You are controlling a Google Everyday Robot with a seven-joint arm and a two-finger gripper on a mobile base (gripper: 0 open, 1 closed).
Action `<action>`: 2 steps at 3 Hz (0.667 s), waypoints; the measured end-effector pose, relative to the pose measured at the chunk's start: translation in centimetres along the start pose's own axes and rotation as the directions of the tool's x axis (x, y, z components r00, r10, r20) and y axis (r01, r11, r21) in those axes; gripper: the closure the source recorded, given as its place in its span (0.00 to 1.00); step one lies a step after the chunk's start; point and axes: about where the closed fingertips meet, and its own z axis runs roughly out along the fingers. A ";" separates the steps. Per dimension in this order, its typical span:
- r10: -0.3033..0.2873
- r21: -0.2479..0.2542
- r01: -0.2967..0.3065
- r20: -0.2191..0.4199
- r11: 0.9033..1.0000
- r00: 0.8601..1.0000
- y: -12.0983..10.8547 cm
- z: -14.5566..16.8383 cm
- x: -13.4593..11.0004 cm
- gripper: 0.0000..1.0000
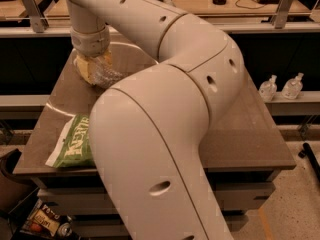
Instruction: Place water bottle upright
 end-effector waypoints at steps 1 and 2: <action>-0.008 0.007 0.008 0.024 1.000 1.000 -0.2 -0.3 -0.4 1.00; -0.007 0.024 0.005 0.081 1.000 0.997 -1.2 -2.1 0.4 1.00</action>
Offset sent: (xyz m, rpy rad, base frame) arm 0.0020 -0.0367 0.0516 0.0906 -0.1358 -0.0083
